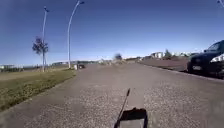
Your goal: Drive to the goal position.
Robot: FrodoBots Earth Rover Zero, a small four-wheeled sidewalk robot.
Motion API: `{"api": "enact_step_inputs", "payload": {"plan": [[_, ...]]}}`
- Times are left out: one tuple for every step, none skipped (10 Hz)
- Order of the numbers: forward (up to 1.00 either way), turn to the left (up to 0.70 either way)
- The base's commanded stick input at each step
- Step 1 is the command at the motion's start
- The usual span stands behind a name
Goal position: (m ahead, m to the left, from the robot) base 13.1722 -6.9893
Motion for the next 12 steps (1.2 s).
{"api": "enact_step_inputs", "payload": {"plan": [[0.70, 0.00], [0.70, 0.00], [0.70, 0.00], [0.70, 0.00], [0.70, 0.00], [0.70, -0.01], [0.70, -0.14], [0.70, -0.27], [0.70, -0.35], [0.70, -0.35], [0.70, 0.00], [0.70, 0.00]]}}
